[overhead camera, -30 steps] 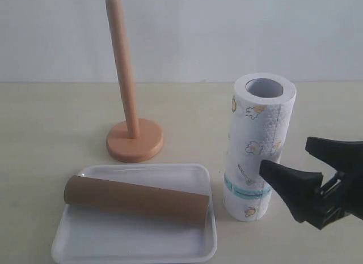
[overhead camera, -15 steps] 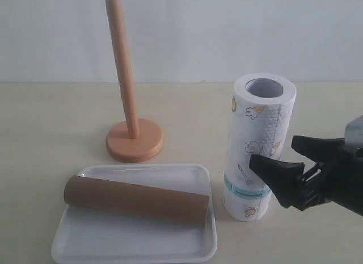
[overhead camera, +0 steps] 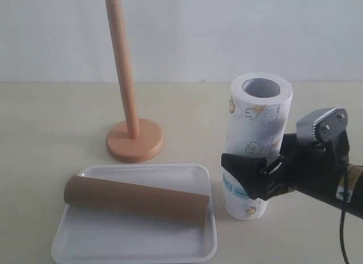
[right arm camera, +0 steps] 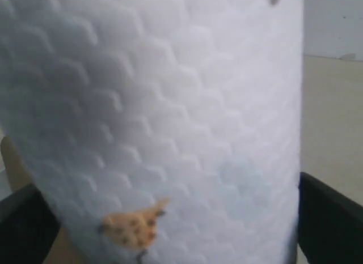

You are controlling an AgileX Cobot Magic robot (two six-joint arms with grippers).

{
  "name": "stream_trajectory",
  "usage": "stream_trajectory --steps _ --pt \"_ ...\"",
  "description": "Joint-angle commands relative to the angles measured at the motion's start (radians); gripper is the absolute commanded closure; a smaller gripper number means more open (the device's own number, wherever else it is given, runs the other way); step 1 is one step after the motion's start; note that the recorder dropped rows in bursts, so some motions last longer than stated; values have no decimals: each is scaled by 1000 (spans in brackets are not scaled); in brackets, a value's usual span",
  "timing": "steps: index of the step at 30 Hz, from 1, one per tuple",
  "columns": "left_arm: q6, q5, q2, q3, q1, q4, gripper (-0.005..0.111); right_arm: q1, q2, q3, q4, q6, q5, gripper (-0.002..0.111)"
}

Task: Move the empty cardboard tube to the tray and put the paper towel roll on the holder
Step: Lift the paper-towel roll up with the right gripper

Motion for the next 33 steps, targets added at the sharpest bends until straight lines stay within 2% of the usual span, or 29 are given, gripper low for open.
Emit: stream_trajectory --steps 1,6,8,10,15,17,33 --pt "6 0 -3 4 -3 -8 103 34 13 -35 106 -49 87 10" --pt "6 0 -3 4 -3 -8 103 34 13 -38 106 -50 47 11" --pt "6 0 -3 4 -3 -8 103 34 13 -38 106 -50 47 20" --pt "6 0 -3 4 -3 -8 103 34 13 -38 106 -47 47 37" --pt "6 0 -3 4 -3 -8 103 34 13 -38 88 -49 47 92" --pt "6 0 -3 4 -3 -8 103 34 13 -38 85 -49 52 109" --pt "6 0 -3 4 -3 -8 103 34 13 -38 89 -35 73 108"
